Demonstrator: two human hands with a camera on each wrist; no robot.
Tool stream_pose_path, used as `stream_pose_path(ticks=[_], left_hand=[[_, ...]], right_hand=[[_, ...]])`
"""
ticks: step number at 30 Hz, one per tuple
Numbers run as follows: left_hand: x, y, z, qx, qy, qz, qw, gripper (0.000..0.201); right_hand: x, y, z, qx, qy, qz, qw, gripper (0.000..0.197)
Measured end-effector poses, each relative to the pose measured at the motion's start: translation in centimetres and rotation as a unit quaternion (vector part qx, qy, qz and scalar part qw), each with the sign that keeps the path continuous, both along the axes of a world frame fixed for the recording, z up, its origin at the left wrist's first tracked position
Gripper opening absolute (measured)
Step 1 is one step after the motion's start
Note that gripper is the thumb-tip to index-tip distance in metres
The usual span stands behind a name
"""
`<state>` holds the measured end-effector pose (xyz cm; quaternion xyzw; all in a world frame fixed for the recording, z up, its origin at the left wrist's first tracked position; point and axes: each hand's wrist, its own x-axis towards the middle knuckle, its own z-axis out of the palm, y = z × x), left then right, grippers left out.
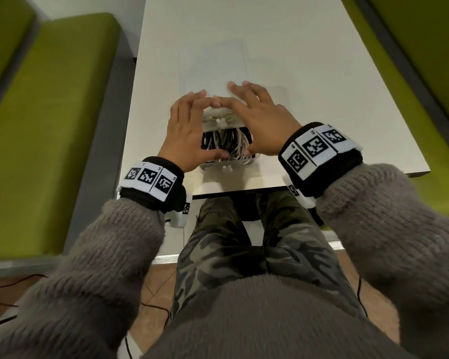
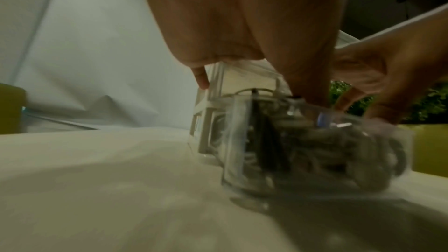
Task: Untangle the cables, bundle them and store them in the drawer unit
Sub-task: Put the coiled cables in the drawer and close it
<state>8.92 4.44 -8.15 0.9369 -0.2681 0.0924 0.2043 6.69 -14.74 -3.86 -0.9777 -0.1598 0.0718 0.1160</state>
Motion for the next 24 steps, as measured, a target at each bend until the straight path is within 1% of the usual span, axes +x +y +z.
stream_pose_path(ticks=[4,7,9,11,12,14,15,17,19,21,22,24], left_hand=[[-0.3,-0.7,-0.5,0.026,-0.024,0.035,0.999,0.1],[-0.2,-0.6,0.0,0.046,-0.024,0.03,0.998,0.102],[0.0,-0.2,0.7,0.036,-0.004,0.014,0.999,0.098],[0.0,0.5,1.1,0.015,0.032,-0.014,0.999,0.094],[-0.1,1.0,1.2,0.014,0.045,-0.028,0.998,0.097],[-0.3,1.5,1.3,0.042,0.047,-0.047,0.997,0.112],[-0.4,1.6,1.2,0.061,0.038,-0.05,0.996,0.117],[-0.4,1.5,1.1,0.066,0.026,-0.045,0.996,0.114],[-0.3,1.3,1.1,0.046,0.031,-0.04,0.998,0.11],[-0.3,1.3,1.3,0.038,0.039,-0.034,0.998,0.111],[-0.3,1.3,1.3,0.036,0.042,-0.031,0.998,0.111],[-0.4,1.1,1.3,0.037,0.042,-0.025,0.998,0.109]], right_hand=[[-0.2,0.4,-0.1,-0.014,-0.048,-0.007,0.999,0.106],[-0.4,1.0,0.1,-0.019,-0.067,-0.018,0.997,0.093],[-0.3,1.3,0.2,-0.017,-0.075,-0.021,0.997,0.084],[-0.2,1.4,0.1,-0.013,-0.085,-0.025,0.996,0.078],[-0.2,1.5,0.0,-0.009,-0.089,-0.027,0.996,0.076],[-0.1,1.6,-0.3,-0.005,-0.096,-0.031,0.995,0.074],[-0.1,1.7,-0.3,-0.003,-0.099,-0.03,0.995,0.074],[0.0,1.5,-0.2,0.005,-0.083,-0.022,0.996,0.079],[0.3,0.7,0.2,0.013,-0.021,-0.007,1.0,0.093],[0.5,0.1,0.7,0.015,0.041,0.007,0.999,0.11],[0.5,0.0,0.8,0.014,0.051,0.011,0.999,0.114],[0.3,0.1,0.6,0.011,0.03,0.008,0.999,0.116]])
